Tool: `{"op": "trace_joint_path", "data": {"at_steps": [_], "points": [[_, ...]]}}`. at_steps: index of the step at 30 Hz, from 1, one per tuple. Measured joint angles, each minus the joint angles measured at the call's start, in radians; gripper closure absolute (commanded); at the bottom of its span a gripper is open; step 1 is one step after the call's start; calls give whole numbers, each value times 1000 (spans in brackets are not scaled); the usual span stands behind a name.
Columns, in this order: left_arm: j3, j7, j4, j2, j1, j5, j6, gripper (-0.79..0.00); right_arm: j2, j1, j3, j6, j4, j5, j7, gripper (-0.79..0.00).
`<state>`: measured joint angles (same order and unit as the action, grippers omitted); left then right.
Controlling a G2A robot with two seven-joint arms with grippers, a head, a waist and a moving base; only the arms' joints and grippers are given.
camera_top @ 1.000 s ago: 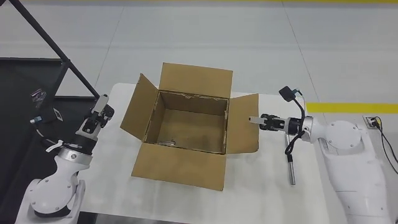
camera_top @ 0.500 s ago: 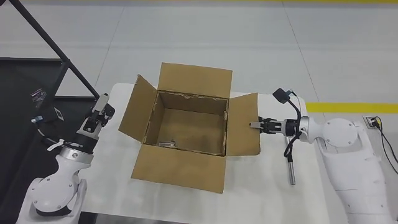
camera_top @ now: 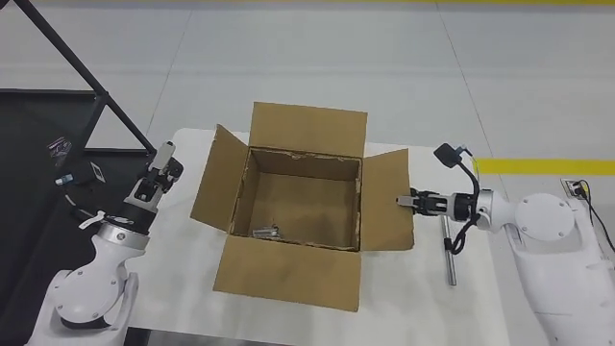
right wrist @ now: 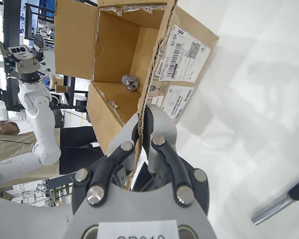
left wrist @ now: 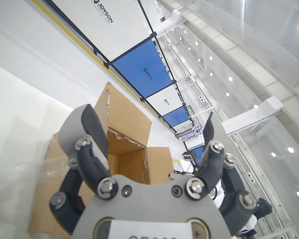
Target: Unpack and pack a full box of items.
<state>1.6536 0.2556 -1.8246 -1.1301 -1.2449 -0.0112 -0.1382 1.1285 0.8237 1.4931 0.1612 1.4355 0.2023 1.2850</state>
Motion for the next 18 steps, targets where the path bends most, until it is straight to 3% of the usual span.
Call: {"op": "trace_joint_path", "data": {"at_steps": [14, 16, 18], "points": [[-10, 12, 1, -1, 11, 12, 4, -785, -33, 52, 43, -31, 42, -16, 16, -6], [-10, 13, 2, -2, 12, 11, 3, -785, -37, 55, 47, -29, 38, -23, 15, -40], [-11, 14, 3, -2, 13, 11, 3, -785, -41, 55, 48, -31, 35, -25, 11, -151]]}}
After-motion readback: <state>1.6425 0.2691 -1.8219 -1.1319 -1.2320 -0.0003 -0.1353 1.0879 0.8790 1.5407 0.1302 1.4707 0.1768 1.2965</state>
